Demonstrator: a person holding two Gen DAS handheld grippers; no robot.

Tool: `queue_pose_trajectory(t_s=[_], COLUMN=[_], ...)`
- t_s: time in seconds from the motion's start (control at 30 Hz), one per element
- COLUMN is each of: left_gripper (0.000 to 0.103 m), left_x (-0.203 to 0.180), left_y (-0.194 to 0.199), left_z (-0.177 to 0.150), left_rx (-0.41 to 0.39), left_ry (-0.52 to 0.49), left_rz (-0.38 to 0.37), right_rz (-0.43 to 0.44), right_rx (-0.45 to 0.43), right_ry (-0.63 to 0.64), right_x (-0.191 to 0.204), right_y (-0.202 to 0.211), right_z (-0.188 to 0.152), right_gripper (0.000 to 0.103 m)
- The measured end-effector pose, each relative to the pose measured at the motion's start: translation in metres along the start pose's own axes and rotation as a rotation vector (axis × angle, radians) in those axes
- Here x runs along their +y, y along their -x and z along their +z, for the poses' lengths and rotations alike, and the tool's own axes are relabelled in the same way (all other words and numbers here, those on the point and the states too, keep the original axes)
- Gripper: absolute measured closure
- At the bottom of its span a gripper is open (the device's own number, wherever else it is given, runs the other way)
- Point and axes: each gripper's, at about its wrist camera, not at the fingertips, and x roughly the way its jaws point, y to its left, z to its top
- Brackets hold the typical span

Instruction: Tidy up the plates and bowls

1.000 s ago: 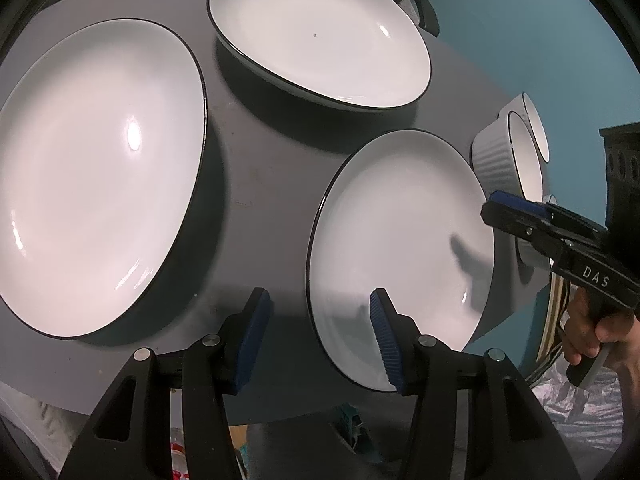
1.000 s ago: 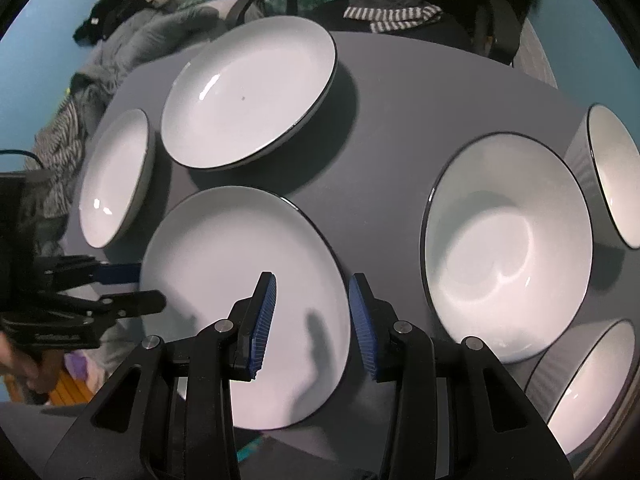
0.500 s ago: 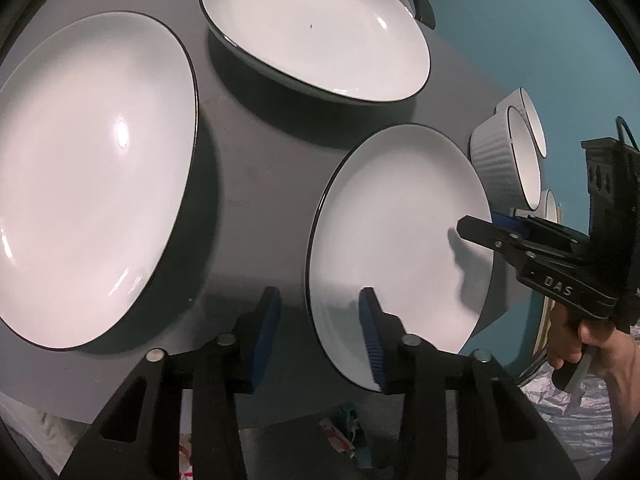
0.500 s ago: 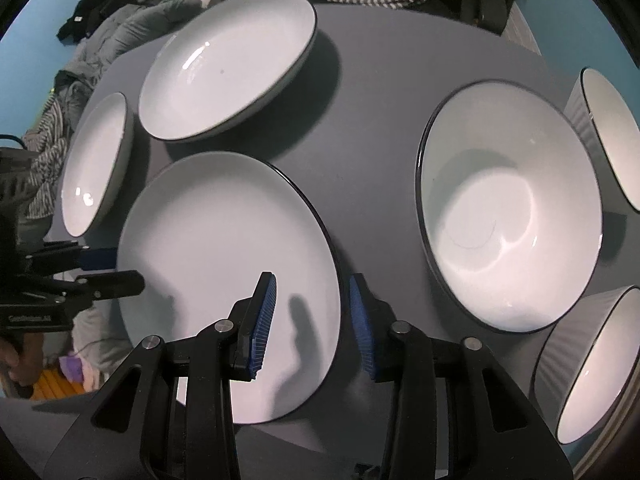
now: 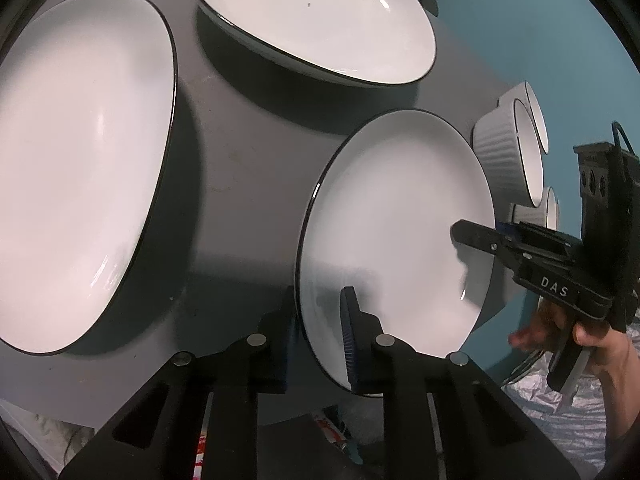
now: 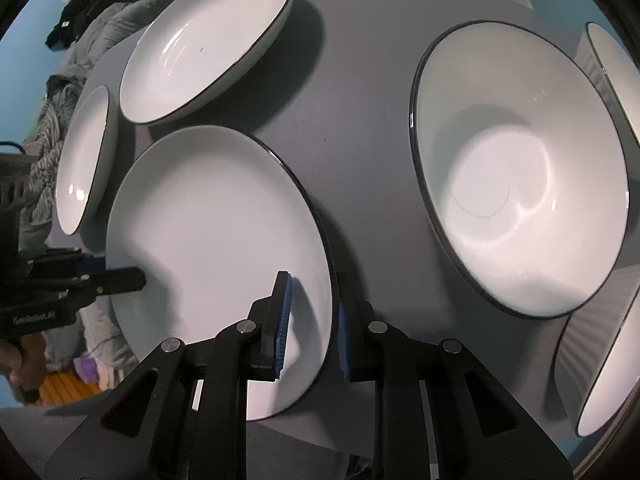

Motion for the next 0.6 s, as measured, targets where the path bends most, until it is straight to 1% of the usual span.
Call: queue_pose_trajectory(t_s=[0.07,0.2,0.23,0.3,0.33,0.37,0.47,0.6], left_gripper=[0.087,0.088,0.088,0.089,0.090,0.090,0.091,0.092], left_x=[0.006,0.008,0.013,0.015,0.017,0.018,0.022,0.027], left_y=[0.001,0.001,0.003,0.003,0.004,0.004,0.005,0.009], left_z=[0.001,0.003,0.003,0.003,0.003,0.003,0.004,0.005], left_rx=[0.005,0.017,0.019,0.022,0.024,0.027,0.039,0.047], left_ry=[0.013,0.021,0.019,0.021,0.026,0.032,0.050,0.048], left_rz=[-0.002,-0.001,-0.003,-0.006,-0.011,-0.015,-0.021,-0.010], right_rz=[0.010,0.032,0.038,0.049,0.056,0.065,0.102,0.153], right_rx=[0.006,0.024,0.029,0.042,0.049,0.058,0.089,0.118], right_ry=[-0.008,-0.032,-0.033,-0.034,-0.031,-0.033,-0.056,-0.100], right_x=[-0.002,-0.006,-0.015,-0.018,-0.029,-0.031,-0.035,-0.047], right_y=[-0.001,0.000,0.003,0.002,0.005,0.005,0.001,-0.003], right_z=[0.002,0.007,0.005,0.004,0.004,0.006,0.009,0.010], right_gripper=[0.083,0.082,0.082,0.082,0.082,0.083,0.087,0.089])
